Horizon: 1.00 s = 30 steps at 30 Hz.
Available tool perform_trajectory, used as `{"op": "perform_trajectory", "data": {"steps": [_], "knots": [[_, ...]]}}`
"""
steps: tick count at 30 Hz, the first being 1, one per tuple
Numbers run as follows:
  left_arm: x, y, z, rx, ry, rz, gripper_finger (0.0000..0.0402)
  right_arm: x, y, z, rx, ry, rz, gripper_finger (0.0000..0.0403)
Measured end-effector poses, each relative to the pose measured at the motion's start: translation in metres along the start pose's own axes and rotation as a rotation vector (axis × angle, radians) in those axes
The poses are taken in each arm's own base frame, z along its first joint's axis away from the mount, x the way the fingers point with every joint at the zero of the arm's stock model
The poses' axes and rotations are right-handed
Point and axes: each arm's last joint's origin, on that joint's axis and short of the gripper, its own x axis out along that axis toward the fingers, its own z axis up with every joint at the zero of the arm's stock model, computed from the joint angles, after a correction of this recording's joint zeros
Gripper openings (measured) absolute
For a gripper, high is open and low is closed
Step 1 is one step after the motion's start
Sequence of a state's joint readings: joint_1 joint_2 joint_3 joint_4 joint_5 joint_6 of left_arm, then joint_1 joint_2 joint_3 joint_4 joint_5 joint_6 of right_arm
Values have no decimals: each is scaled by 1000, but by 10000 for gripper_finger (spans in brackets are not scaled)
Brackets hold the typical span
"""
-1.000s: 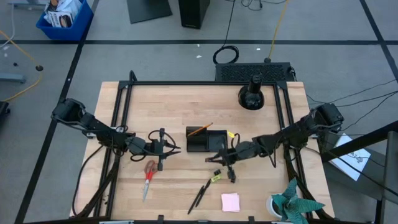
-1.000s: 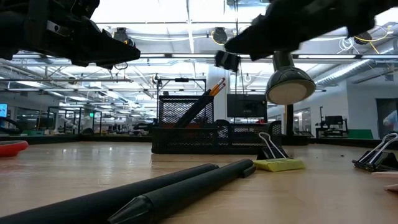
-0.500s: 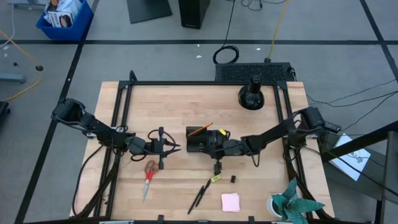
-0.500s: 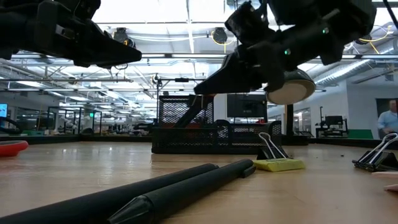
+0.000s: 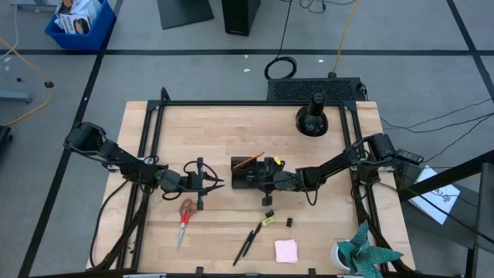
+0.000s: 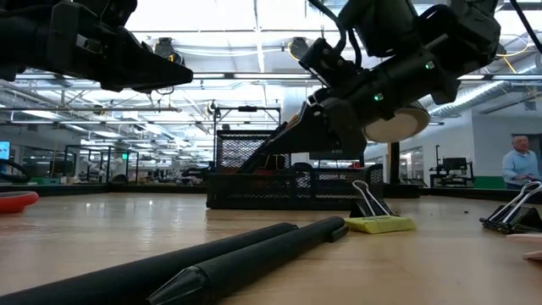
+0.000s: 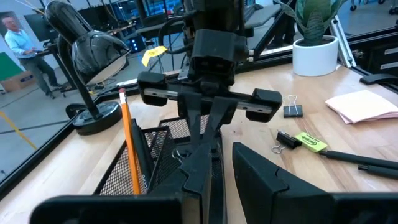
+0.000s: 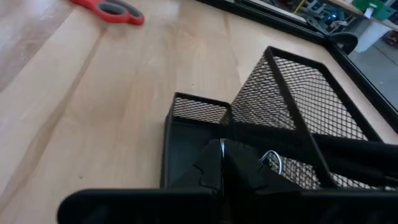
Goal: Pick and place office supplies into organizer
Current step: Put the black binder clip into the black desk organizer
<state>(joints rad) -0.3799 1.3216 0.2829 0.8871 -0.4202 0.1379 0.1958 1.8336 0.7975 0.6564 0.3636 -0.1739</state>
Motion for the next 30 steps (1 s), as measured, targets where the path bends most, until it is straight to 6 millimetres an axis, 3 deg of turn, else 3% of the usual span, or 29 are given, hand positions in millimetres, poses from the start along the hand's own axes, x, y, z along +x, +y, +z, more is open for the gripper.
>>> {"op": "perform_trajectory", "data": {"steps": [15, 30], "knots": [[0, 0, 0, 0, 0, 0, 72, 2, -5, -5, 28, 42, -9, 2], [0, 0, 0, -2, 0, 0, 72, 2, -5, -5, 55, 41, -8, 33]]}}
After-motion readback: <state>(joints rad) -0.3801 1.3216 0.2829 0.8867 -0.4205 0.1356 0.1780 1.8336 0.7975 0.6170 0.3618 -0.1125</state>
